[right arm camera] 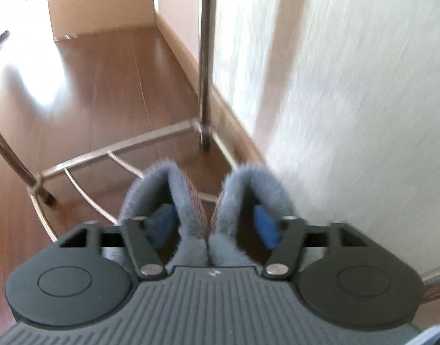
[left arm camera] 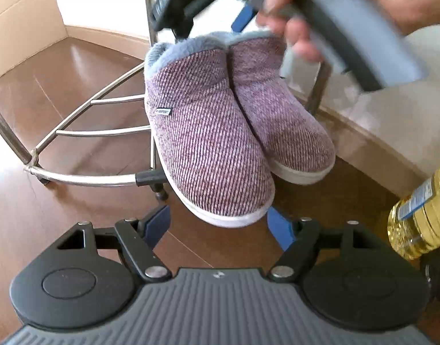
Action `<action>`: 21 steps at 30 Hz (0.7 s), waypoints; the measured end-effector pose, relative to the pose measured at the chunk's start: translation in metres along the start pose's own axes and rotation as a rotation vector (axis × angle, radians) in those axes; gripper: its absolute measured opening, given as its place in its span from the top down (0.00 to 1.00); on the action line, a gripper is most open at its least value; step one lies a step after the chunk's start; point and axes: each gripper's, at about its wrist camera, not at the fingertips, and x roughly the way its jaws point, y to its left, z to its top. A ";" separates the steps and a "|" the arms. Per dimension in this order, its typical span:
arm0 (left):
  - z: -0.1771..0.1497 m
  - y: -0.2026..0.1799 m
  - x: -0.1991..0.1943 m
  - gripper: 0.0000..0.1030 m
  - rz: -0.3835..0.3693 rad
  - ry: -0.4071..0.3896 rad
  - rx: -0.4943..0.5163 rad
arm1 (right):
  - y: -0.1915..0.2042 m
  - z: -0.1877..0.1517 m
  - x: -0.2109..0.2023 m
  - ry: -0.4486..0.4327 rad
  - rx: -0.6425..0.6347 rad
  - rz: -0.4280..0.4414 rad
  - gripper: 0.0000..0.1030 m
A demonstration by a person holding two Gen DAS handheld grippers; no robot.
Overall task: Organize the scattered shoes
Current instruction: 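Set the pink slippers on the rack's bottom level and open the right gripper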
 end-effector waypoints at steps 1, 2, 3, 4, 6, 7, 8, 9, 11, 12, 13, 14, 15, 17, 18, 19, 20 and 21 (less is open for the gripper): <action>-0.002 -0.002 -0.001 0.27 -0.005 0.004 0.012 | -0.003 -0.006 -0.008 -0.004 -0.018 0.007 0.35; -0.003 -0.005 -0.004 0.29 -0.009 0.009 0.021 | -0.006 -0.014 -0.019 -0.009 -0.034 0.015 0.39; -0.006 -0.009 -0.006 0.29 -0.018 0.018 0.032 | -0.011 -0.027 -0.034 -0.012 -0.044 0.029 0.40; -0.010 -0.013 -0.005 0.29 -0.033 0.031 0.046 | -0.015 -0.041 -0.048 -0.001 -0.053 0.037 0.46; -0.016 -0.020 0.000 0.32 -0.067 0.050 0.070 | -0.021 -0.071 -0.065 0.100 -0.063 0.033 0.75; -0.019 -0.024 0.002 0.32 -0.085 0.057 0.082 | -0.027 -0.090 -0.070 0.162 -0.051 0.034 0.80; -0.020 -0.028 0.004 0.32 -0.100 0.063 0.095 | -0.031 -0.104 -0.069 0.212 -0.038 0.035 0.80; -0.022 -0.033 0.008 0.32 -0.109 0.070 0.108 | -0.034 -0.117 -0.067 0.257 -0.029 0.034 0.80; -0.022 -0.040 0.015 0.32 -0.119 0.088 0.128 | -0.037 -0.142 -0.048 0.367 -0.038 0.026 0.81; -0.021 -0.043 0.020 0.32 -0.122 0.095 0.135 | -0.039 -0.153 -0.031 0.415 -0.045 0.030 0.81; -0.019 -0.045 0.025 0.32 -0.124 0.098 0.141 | -0.041 -0.155 -0.015 0.444 -0.056 0.036 0.81; -0.018 -0.048 0.029 0.32 -0.126 0.102 0.148 | -0.042 -0.157 -0.007 0.455 -0.068 0.036 0.81; -0.016 -0.049 0.033 0.32 -0.126 0.099 0.150 | -0.044 -0.157 -0.003 0.456 -0.078 0.037 0.81; -0.009 -0.046 0.036 0.32 -0.129 0.092 0.137 | -0.046 -0.151 0.008 0.449 -0.060 0.065 0.81; -0.006 -0.044 0.037 0.32 -0.132 0.091 0.129 | -0.047 -0.146 0.013 0.444 -0.046 0.084 0.81; -0.002 -0.042 0.038 0.32 -0.133 0.090 0.123 | -0.048 -0.141 0.017 0.442 -0.040 0.096 0.81; 0.000 -0.040 0.040 0.32 -0.130 0.090 0.119 | -0.049 -0.137 0.019 0.442 -0.031 0.101 0.81; 0.003 -0.038 0.041 0.33 -0.126 0.089 0.115 | -0.049 -0.134 0.022 0.441 -0.023 0.105 0.81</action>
